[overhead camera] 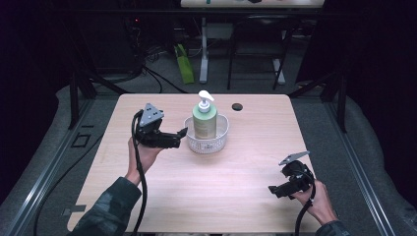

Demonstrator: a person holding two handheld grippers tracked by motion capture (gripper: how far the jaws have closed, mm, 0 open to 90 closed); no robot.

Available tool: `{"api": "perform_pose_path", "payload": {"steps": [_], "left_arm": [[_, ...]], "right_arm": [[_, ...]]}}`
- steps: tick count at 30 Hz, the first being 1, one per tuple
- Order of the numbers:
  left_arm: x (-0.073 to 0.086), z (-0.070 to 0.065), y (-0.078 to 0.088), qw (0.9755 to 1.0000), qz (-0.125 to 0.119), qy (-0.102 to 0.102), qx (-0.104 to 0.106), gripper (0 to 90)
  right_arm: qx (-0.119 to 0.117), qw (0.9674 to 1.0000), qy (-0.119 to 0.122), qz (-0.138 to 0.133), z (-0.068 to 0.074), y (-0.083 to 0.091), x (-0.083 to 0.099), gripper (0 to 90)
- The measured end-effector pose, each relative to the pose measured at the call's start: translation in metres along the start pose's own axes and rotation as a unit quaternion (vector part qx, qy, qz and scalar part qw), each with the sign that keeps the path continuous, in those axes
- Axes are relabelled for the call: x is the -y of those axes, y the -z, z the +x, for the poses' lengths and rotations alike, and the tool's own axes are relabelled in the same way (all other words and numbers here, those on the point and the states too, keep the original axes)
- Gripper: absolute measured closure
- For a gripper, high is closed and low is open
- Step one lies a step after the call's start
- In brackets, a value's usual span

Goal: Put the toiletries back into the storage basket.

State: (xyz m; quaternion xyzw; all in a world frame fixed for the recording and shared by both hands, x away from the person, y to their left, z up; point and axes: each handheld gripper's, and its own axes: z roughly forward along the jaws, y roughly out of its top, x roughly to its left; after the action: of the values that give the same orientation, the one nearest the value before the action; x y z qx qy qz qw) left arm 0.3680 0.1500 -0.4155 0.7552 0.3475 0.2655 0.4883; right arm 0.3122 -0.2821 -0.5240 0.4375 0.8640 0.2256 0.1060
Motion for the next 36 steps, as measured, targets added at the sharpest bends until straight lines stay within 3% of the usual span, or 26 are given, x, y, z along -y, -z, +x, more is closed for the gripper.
{"api": "perform_pose_path", "payload": {"steps": [13,21,25,31,36], "left_arm": [[0.032,0.003,0.029,0.9996,0.024,0.005,-0.014,0.0],[0.054,0.007,0.038,0.9980,0.061,0.014,-0.011,0.0],[0.062,0.010,0.040,0.9964,0.083,0.018,-0.005,0.0],[0.079,0.012,0.044,0.9915,0.130,0.012,-0.009,0.0],[0.096,0.016,0.046,0.9875,0.154,0.031,-0.011,0.0]], "right_arm": [[-0.001,1.0000,0.001,0.004,0.002,-0.001,0.000,3.9],[0.001,1.0000,0.003,0.007,0.003,-0.001,-0.001,3.8],[0.004,0.9999,0.006,0.009,0.003,-0.002,-0.001,3.8],[0.005,1.0000,0.005,0.004,0.003,0.000,-0.001,3.9],[0.006,0.9999,0.008,0.006,0.003,-0.002,-0.001,3.9]]}}
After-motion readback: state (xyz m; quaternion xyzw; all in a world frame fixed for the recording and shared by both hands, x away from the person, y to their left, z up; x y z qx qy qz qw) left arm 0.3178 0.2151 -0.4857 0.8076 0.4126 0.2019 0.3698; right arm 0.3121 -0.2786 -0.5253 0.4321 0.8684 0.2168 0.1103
